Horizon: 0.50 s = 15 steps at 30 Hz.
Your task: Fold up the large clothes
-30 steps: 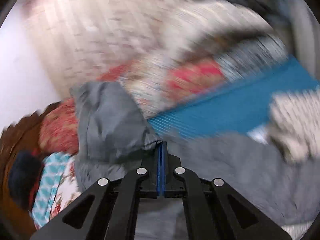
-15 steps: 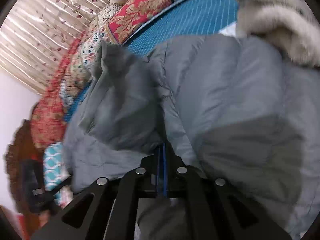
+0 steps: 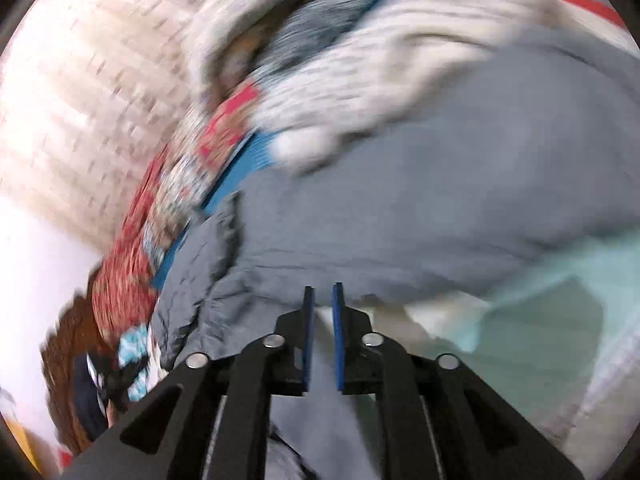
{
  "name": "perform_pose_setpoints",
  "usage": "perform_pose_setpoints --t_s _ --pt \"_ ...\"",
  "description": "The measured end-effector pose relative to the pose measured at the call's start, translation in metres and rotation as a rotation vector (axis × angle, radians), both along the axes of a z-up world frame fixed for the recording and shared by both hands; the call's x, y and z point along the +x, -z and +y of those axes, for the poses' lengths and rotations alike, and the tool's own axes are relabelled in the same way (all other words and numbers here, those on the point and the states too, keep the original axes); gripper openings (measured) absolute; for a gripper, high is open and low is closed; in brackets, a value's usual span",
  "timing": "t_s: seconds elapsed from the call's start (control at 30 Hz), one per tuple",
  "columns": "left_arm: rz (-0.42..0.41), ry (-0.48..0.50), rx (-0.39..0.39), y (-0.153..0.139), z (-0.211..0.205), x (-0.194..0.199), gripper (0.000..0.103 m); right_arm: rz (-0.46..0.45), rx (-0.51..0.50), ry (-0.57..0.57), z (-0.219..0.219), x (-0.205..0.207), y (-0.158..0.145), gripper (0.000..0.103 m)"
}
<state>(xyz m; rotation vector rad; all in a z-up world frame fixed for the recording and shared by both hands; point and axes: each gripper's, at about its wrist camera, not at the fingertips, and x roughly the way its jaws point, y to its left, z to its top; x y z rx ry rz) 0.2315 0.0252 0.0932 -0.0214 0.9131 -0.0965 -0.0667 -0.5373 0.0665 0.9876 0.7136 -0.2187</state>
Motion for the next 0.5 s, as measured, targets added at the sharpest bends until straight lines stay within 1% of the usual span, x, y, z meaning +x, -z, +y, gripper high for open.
perform_pose_setpoints --t_s 0.03,0.07,0.1,0.13,0.2,0.3,0.33,0.37,0.4,0.43,0.47,0.5 --pt "-0.002 0.012 -0.026 -0.003 0.005 -0.014 0.034 0.0 0.055 0.057 -0.011 -0.023 0.01 0.072" --pt "-0.001 0.021 -0.037 -0.004 0.008 -0.02 0.034 0.001 0.087 0.099 -0.018 -0.034 0.018 0.067" --pt "0.004 0.035 -0.05 -0.004 0.008 -0.029 0.034 -0.001 0.127 0.164 -0.027 -0.048 0.029 0.056" --pt "0.018 0.06 -0.062 -0.002 0.006 -0.039 0.035 -0.019 0.167 0.219 -0.035 -0.057 0.038 0.05" --pt "0.04 0.099 -0.068 -0.001 0.001 -0.055 0.035 -0.055 0.22 0.28 -0.049 -0.062 0.049 0.05" --pt "0.034 0.127 -0.083 -0.006 0.0 -0.077 0.035 -0.129 0.231 0.361 -0.071 -0.059 0.049 0.05" --pt "0.029 0.129 -0.087 -0.006 0.004 -0.08 0.035 -0.138 0.237 0.378 -0.08 -0.056 0.049 0.051" --pt "0.024 0.129 -0.089 -0.007 0.006 -0.084 0.035 -0.134 0.244 0.387 -0.087 -0.054 0.049 0.057" --pt "0.017 0.126 -0.09 -0.009 0.01 -0.088 0.035 -0.141 0.239 0.4 -0.094 -0.052 0.046 0.087" --pt "0.012 0.122 -0.092 -0.011 0.013 -0.091 0.035 -0.15 0.219 0.399 -0.095 -0.048 0.036 0.092" --pt "0.006 0.117 -0.096 -0.012 0.018 -0.094 0.035 -0.173 0.191 0.391 -0.095 -0.047 0.024 0.092" --pt "0.002 0.113 -0.101 -0.013 0.022 -0.095 0.035 -0.208 0.137 0.352 -0.088 -0.04 0.002 0.092"
